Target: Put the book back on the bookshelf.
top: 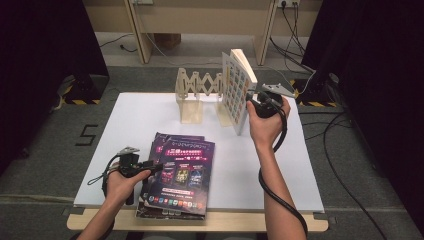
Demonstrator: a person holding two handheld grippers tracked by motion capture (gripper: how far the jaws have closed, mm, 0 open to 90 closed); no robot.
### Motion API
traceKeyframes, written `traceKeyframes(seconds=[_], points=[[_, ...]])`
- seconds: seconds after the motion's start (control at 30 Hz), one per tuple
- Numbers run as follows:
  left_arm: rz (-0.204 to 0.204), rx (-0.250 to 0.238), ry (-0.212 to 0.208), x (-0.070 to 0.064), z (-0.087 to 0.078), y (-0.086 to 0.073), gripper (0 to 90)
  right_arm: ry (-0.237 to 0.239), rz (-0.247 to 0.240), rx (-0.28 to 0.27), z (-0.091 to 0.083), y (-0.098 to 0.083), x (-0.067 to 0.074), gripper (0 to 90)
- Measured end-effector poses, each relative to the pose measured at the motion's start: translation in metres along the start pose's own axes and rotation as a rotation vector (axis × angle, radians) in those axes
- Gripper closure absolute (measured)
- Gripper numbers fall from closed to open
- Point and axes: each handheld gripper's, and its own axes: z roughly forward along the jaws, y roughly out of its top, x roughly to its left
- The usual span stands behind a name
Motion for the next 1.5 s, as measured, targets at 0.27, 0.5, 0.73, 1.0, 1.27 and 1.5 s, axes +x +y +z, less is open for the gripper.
traceKeyframes(seconds=[0.27, 0.5, 0.73, 1.0, 1.27, 1.5], points=[[-0.002, -0.002, -0.001, 0.000, 0.000, 0.000, 46.0, 0.012, -0.001, 0.009, -0.007, -0.005, 0.000, 56.8], [0.005, 0.005, -0.006, -0.002, 0.001, -0.001, 46.9, 0.032, 0.003, 0.048, -0.014, -0.014, 0.002, 56.6], [0.011, 0.015, 0.009, -0.001, 0.004, -0.002, 48.1, 0.064, 0.002, 0.101, -0.019, -0.034, 0.002, 56.3], [0.003, 0.030, 0.024, 0.002, 0.009, -0.002, 49.1, 0.099, 0.023, 0.191, -0.016, -0.067, 0.000, 55.9], [-0.016, 0.035, 0.022, 0.002, 0.013, -0.002, 51.6, 0.149, 0.020, 0.287, -0.005, -0.097, 0.015, 55.3], [-0.012, 0.046, 0.016, 0.000, 0.015, -0.002, 53.4, 0.213, 0.008, 0.368, 0.008, -0.116, 0.038, 55.3]])
